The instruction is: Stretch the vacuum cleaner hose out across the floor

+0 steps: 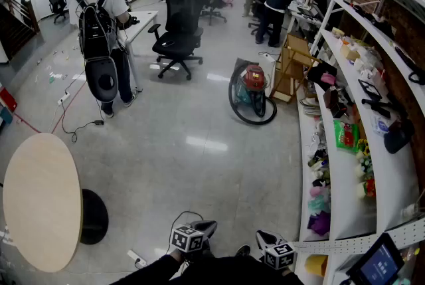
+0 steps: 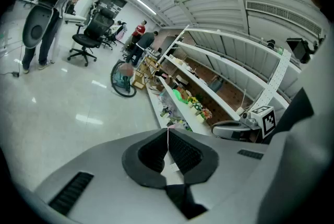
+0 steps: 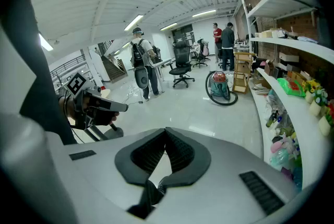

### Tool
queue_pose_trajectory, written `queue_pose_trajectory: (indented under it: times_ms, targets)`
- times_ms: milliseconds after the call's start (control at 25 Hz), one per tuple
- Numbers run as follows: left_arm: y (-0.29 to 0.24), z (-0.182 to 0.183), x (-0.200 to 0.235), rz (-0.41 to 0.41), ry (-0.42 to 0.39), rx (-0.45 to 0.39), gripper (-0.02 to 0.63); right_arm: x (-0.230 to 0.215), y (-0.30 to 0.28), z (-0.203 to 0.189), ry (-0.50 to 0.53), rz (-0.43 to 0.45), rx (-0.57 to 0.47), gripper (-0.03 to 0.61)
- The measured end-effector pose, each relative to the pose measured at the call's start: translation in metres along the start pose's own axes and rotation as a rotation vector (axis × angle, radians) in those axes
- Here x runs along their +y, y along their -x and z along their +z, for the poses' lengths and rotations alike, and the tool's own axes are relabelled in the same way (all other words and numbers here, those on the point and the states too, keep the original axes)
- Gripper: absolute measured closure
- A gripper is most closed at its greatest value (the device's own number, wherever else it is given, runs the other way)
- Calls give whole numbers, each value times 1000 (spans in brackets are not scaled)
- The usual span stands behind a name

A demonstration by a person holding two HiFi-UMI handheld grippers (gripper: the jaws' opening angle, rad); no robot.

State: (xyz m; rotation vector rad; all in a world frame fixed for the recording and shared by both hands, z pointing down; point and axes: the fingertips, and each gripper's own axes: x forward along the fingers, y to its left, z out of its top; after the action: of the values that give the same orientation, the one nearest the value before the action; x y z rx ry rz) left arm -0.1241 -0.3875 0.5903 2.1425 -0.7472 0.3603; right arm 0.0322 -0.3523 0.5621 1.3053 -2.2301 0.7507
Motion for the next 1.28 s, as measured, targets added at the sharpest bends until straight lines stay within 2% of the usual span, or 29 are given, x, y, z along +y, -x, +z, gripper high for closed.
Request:
queue_pose_trajectory:
  times_ms: [200, 320, 560, 800, 960, 1120, 1280]
  targets:
    - [-17, 14, -11, -7, -3, -9, 592, -16, -4, -3, -20, 26, 8, 565]
    - [-38, 22, -24, 19, -21, -14, 592, -36, -4, -3, -25, 74, -3, 565]
    - [-89, 47, -70, 90, -68, -29, 592, -105, 18, 31, -20, 103, -121, 565]
    - [-144, 73, -115, 157, -114, -52, 592, -156, 28, 38, 30, 151, -175, 565]
    - [-160, 87, -143, 126, -151, -44, 592, -172, 27, 28, 63, 201, -151, 565]
    - [-172, 78, -138, 149, -128, -14, 592, -174, 19, 28, 42, 232, -112, 565]
    - [-178, 89, -116, 172, -80, -15, 592, -180, -7, 33, 97, 244, -104, 565]
